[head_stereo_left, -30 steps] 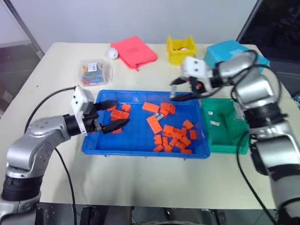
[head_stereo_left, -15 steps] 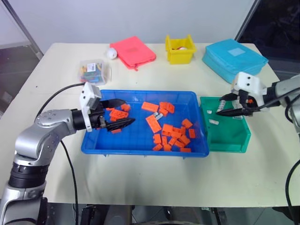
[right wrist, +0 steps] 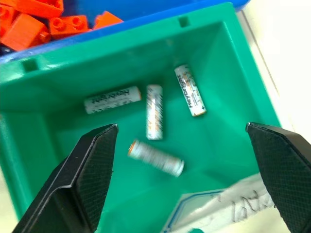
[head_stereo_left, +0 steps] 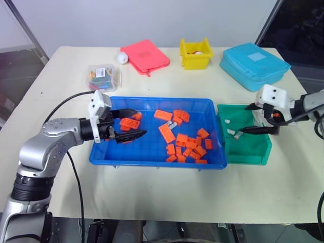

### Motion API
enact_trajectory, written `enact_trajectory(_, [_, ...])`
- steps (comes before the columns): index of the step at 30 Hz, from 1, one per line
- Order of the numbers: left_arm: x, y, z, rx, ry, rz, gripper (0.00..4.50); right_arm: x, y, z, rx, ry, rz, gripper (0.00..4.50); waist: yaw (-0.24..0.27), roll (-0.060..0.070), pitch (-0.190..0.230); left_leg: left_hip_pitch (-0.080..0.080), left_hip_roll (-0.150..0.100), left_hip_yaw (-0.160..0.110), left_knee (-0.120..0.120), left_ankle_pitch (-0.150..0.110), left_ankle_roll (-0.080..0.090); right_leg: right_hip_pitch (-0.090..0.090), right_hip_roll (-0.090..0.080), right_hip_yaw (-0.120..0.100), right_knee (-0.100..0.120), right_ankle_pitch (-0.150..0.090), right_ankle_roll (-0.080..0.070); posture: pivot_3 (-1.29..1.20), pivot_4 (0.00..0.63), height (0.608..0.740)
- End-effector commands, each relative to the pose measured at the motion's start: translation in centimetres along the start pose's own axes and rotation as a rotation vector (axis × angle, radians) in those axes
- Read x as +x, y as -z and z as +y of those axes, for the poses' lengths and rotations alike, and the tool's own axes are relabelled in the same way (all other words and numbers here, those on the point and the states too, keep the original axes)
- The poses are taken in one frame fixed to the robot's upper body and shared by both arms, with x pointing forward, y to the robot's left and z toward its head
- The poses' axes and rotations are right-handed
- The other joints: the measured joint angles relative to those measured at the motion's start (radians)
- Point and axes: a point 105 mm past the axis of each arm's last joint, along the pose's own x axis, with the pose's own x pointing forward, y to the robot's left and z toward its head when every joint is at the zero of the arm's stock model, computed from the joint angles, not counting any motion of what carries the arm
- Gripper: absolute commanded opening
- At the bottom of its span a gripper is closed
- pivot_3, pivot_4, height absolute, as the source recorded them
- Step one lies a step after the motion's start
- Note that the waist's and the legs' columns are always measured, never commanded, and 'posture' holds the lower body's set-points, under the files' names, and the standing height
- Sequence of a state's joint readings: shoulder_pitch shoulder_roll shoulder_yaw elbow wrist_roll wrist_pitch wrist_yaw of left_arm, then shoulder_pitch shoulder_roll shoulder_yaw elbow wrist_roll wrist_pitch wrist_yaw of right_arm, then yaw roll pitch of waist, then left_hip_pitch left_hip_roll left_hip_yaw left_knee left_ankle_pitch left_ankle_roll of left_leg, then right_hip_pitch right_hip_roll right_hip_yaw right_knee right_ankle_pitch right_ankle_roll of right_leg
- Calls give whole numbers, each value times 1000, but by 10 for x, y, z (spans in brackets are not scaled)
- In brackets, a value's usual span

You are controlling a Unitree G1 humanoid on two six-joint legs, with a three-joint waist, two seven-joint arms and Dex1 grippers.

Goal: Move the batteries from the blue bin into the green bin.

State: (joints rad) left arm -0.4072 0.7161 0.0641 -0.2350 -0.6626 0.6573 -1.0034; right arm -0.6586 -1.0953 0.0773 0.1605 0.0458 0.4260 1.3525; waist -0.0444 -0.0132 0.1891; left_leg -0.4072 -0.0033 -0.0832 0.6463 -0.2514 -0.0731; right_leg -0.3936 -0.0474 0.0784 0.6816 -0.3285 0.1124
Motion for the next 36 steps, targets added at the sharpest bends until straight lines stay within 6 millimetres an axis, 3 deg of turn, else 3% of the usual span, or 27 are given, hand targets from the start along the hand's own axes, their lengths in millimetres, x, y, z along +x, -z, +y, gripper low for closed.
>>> enact_trajectory(1, [-4, -10, 1, 51, -12, -15, 4500, -9, -35, -13, -79, 74, -78, 4474, -3, 1, 1, 0, 0, 0, 0, 0, 0, 0, 0, 0, 0, 0, 0, 0, 150, 740])
enact_trajectory(6, [-8, -6, 0, 57, -31, 4, 4500, 12, -106, -1, 29, 60, -309, 4474, -13, 1, 1, 1, 1, -1, 0, 0, 0, 0, 2, 0, 2, 1, -1, 0, 150, 740])
enact_trajectory(10, [-12, -3, -2, 65, -44, 20, 4500, 37, -129, 15, 201, 55, -374, 4474, -3, 1, 1, 0, 2, -3, 0, 0, 0, -1, 1, -1, 2, 1, -1, 0, 150, 740])
enact_trajectory(16, [-17, -4, -2, 76, -67, 33, 4500, 70, -137, 48, 336, 24, -363, 4474, 14, 1, 1, -3, 0, -3, 0, 0, 0, -2, -2, -1, 1, 1, -1, 0, 150, 740])
enact_trajectory(29, [-17, 0, -6, 77, -66, 43, 4500, 100, -137, 99, 436, -21, -291, 4474, -1, 1, 1, -2, 0, -3, 0, 0, 0, -3, 1, -2, 2, 1, -1, 0, 150, 740])
enact_trajectory(36, [-14, 1, -5, 69, -63, 37, 4500, 118, -132, 104, 410, -12, -267, 4474, -1, 1, 1, -2, 0, -3, 1, 0, 0, -2, 1, -2, 2, 1, -1, 0, 150, 740])
